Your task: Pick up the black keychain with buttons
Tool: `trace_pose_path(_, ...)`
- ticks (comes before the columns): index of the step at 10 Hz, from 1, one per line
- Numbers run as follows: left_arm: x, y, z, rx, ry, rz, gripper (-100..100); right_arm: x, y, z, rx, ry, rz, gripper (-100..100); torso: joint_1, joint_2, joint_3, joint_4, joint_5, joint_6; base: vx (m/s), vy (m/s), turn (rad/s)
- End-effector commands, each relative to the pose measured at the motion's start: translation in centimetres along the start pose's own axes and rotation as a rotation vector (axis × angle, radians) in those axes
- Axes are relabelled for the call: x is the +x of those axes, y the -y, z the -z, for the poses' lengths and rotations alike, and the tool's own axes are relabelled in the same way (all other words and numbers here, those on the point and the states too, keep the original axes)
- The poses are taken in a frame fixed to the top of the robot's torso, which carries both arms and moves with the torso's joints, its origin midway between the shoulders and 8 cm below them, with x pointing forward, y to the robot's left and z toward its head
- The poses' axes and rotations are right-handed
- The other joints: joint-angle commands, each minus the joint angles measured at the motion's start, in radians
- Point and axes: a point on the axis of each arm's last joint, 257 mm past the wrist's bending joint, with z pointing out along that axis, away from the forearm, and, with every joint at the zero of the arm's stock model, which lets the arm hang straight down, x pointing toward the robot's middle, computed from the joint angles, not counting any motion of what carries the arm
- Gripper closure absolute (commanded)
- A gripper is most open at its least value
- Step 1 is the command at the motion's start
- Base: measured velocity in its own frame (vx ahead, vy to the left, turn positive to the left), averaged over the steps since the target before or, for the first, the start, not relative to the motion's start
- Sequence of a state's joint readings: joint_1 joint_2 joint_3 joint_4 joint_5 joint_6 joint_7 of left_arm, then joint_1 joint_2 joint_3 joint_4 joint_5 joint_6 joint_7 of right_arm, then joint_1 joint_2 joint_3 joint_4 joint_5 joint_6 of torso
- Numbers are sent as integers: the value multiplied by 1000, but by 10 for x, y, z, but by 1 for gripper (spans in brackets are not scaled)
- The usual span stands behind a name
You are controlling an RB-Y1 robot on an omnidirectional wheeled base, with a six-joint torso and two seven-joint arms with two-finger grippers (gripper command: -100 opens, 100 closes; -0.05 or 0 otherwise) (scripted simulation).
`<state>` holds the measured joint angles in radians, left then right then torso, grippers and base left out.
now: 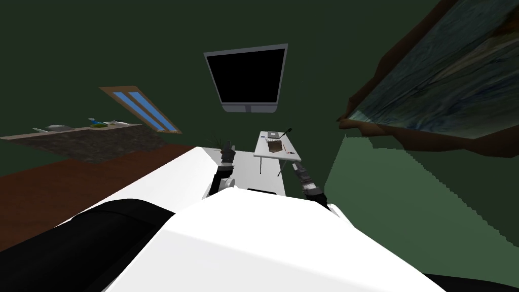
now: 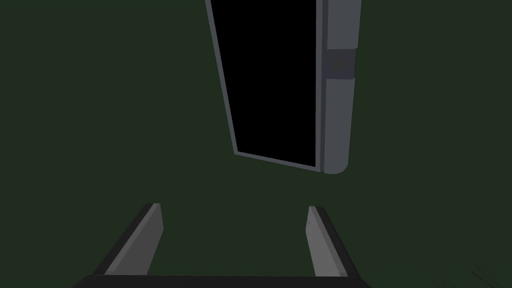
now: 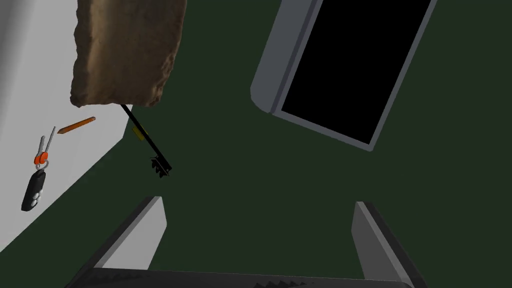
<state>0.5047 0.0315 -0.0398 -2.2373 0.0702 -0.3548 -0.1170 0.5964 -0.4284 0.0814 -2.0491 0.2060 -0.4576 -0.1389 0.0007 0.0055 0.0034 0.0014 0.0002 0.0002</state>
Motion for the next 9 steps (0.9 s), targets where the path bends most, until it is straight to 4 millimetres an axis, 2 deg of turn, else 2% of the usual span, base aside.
trace_pose_path(1,0,0,0,0,0,0,0,14,17,11,42,-62,26,-100,0,0,0,0,0,0,-95,34,124)
trace_pose_path(2,0,0,0,0,0,0,0,14,18,11,43,-71,32,-100,1,1,0,0,0,0,-80,28,49)
trace_pose_path(3,0,0,0,0,0,0,0,27,34,23,81,-122,51,-100,0,0,0,0,0,0,-101,21,119)
trace_pose_path(4,0,0,0,0,0,0,0,27,35,24,82,-131,57,-100,0,1,0,0,0,0,-74,14,60)
trace_pose_path(5,0,0,0,0,0,0,0,39,52,37,120,-184,76,-100,-1,0,0,0,0,0,-58,32,134)
trace_pose_path(6,0,0,0,0,0,0,0,39,52,38,121,-191,81,-100,0,-1,-1,0,0,0,-48,31,66)
trace_pose_path(7,0,0,0,0,0,0,0,51,70,53,160,-247,100,-100,0,-2,-1,0,0,0,-55,38,149)
trace_pose_path(8,0,0,0,0,0,0,0,50,71,54,161,-253,105,-100,1,-2,-1,0,0,-1,-49,28,92)
trace_pose_path(9,0,0,0,0,0,0,0,61,89,71,202,-312,126,-100,0,-2,-1,0,0,0,-52,39,193)
